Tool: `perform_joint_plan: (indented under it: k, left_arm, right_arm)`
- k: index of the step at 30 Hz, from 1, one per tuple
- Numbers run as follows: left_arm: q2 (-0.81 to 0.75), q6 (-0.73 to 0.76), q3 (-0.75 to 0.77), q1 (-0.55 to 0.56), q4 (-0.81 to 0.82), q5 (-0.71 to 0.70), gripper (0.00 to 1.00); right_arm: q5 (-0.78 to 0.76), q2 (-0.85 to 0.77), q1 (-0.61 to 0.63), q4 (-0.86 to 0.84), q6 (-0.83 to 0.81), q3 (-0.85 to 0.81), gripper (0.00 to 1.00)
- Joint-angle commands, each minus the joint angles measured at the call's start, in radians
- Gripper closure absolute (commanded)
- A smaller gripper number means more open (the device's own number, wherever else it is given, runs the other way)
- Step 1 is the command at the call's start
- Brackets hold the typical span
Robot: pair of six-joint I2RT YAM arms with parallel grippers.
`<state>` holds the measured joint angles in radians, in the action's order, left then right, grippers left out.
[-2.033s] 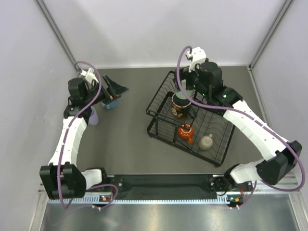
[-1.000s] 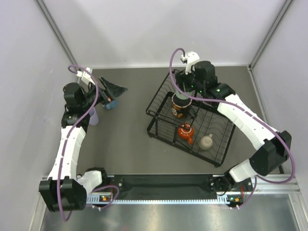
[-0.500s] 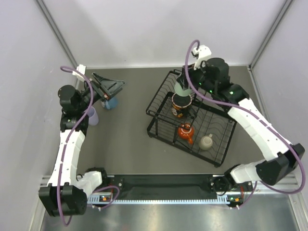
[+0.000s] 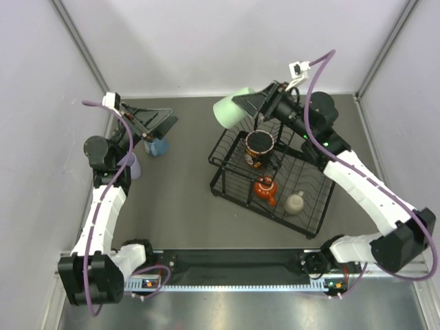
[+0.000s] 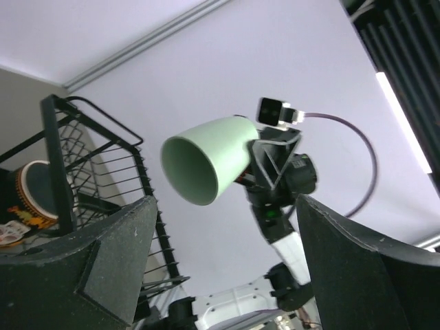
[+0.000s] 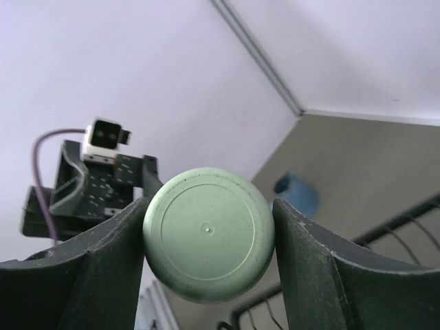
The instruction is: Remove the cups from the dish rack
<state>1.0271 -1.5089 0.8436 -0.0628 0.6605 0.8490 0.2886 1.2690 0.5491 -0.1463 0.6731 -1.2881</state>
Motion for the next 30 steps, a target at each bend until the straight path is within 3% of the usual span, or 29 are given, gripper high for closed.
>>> perform_joint_plan:
  k: [1,7,14,21,25,27,28,30]
  left_arm:
    - [0.019,-0.183,-0.038,0.004,0.308,0.004,0.13]
    - [0.021,-0.208,-0.06,0.024,0.329,-0.014,0.14]
    - [0.011,-0.195,-0.103,0.047,0.311,-0.05,0.15]
    - [0.025,-0.168,-0.106,0.103,0.292,-0.067,0.27]
    - [0.019,-0.168,-0.113,0.112,0.283,-0.073,0.38]
    - [0.01,-0.134,-0.106,0.116,0.245,-0.071,0.54]
    - [0.008,-0.122,-0.101,0.118,0.21,-0.07,0.59]
    - [-0.007,-0.079,-0.095,0.116,0.16,-0.067,0.9]
  right_arm:
    - [0.069,0.059,0.035,-0.278,0.198,-0.005,1.0]
    - [0.09,0.162,0.081,-0.452,0.304,0.006,1.0]
    - [0.081,0.233,0.129,-0.507,0.325,0.0,1.0]
    - [0.081,0.291,0.182,-0.541,0.338,-0.001,1.0]
    - [0.076,0.3,0.189,-0.53,0.336,0.003,1.0]
    - [0.083,0.3,0.192,-0.538,0.336,0.018,0.99]
    - [0.086,0.299,0.192,-0.555,0.338,0.026,0.91]
    - [0.09,0.285,0.192,-0.562,0.336,0.045,0.78]
